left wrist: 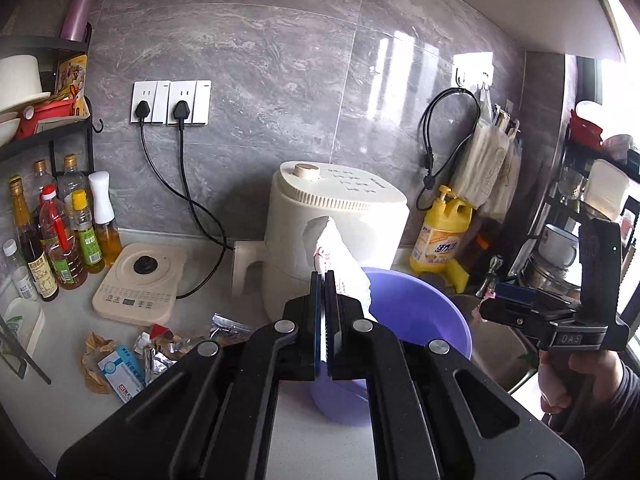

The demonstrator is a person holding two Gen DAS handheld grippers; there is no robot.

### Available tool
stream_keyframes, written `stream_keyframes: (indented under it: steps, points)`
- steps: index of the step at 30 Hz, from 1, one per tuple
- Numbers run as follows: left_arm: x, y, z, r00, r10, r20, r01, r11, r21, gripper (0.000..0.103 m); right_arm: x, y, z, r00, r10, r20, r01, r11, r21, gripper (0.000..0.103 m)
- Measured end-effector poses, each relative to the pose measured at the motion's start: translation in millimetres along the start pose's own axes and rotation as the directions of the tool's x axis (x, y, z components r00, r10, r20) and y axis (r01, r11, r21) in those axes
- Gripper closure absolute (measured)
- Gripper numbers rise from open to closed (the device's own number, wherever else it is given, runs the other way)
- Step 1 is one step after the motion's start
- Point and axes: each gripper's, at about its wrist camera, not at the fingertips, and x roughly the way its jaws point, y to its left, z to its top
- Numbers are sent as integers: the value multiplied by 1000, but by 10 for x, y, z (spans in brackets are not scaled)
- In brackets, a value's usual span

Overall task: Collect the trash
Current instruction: 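Carry the plastic bag over the lavender bucket and open the left tool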

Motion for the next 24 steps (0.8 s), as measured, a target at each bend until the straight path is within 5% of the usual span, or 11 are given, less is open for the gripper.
stream_keyframes:
  steps: [9,10,12,13,14,24]
  points:
    - [294,-487,41,997,-65,-48,65,998,12,100,-248,-257,-234,1000,-4,-8,5,999,54,8]
    - [337,-487,31,996,-66,-61,67,998,-1,94,-258,-278,-260,1000,-2,-13,3,998,61,8]
    - [379,-470,21,997,-38,-65,37,999,-20,54,-257,-293,-309,1000,5,-25,-3,998,66,8]
    - [351,-446,18,999,-11,-41,9,999,-31,24,-245,-296,-329,999,8,-33,-6,998,65,8]
    - [303,-403,14,1000,-4,-10,4,999,-43,17,-231,-289,-346,999,10,-41,-7,998,64,8]
    - [-52,549,-136,993,114,-11,-115,988,-103,7,28,302,-522,996,53,-69,-53,999,10,9]
